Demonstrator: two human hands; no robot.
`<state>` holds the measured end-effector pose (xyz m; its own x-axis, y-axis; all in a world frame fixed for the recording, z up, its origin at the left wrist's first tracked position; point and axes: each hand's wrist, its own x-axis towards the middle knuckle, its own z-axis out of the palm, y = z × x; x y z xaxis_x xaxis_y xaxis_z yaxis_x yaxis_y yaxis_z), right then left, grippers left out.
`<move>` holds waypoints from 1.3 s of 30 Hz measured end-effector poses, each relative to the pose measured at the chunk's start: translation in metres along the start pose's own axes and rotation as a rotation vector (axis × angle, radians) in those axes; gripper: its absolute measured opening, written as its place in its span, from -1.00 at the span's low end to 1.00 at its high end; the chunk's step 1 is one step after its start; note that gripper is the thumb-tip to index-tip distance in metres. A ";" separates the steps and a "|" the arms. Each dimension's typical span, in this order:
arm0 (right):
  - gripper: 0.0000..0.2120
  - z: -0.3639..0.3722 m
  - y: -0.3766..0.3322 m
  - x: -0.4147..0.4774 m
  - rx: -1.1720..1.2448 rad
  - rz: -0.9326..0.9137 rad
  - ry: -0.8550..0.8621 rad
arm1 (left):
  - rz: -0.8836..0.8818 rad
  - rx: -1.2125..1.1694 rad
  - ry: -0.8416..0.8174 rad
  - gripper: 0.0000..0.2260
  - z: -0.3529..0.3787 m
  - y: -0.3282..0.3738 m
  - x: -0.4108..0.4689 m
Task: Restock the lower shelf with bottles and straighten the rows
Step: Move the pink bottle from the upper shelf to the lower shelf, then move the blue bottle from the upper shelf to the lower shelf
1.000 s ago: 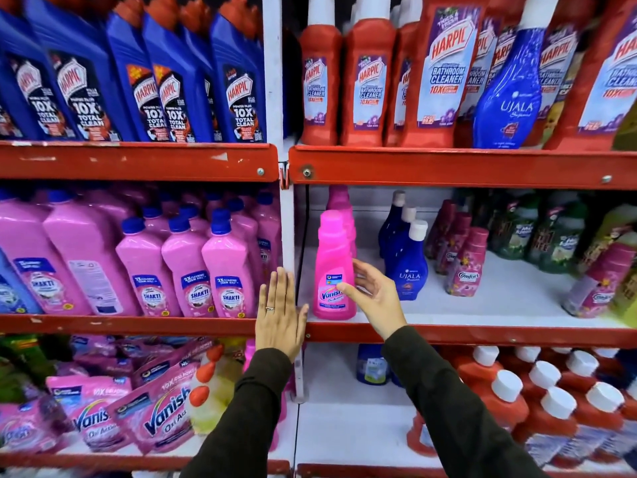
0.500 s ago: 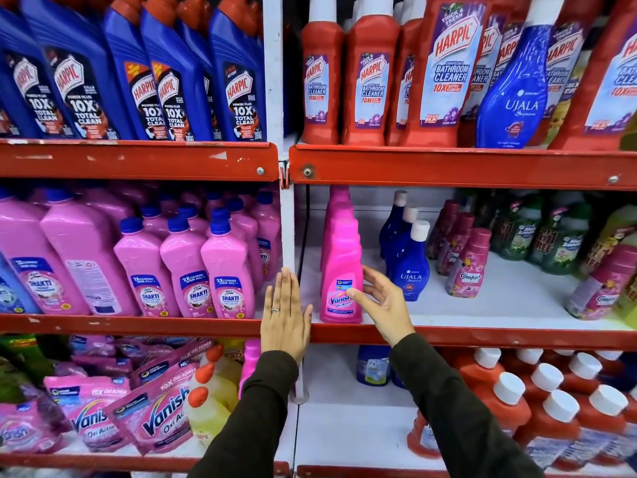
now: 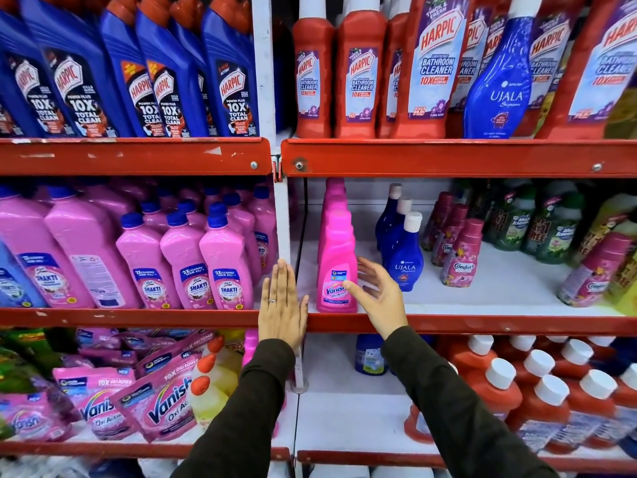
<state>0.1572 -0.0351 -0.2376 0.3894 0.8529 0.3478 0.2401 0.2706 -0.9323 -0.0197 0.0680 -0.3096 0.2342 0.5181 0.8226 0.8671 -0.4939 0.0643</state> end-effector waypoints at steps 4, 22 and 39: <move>-0.52 -0.016 -0.003 -0.009 -0.245 -0.131 0.149 | 0.009 -0.006 -0.012 -0.39 -0.009 0.005 0.000; -0.49 -0.123 -0.134 0.023 -0.702 -0.611 0.577 | 0.149 -0.095 0.293 -0.37 -0.121 0.117 0.169; -0.52 -0.176 -0.238 0.109 -0.394 -0.304 0.248 | 0.179 0.014 0.304 -0.44 -0.125 0.127 0.213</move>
<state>0.2987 -0.0848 0.0395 0.4368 0.6190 0.6527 0.6703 0.2599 -0.6951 0.0855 0.0282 -0.0550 0.2433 0.1912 0.9509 0.8304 -0.5477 -0.1023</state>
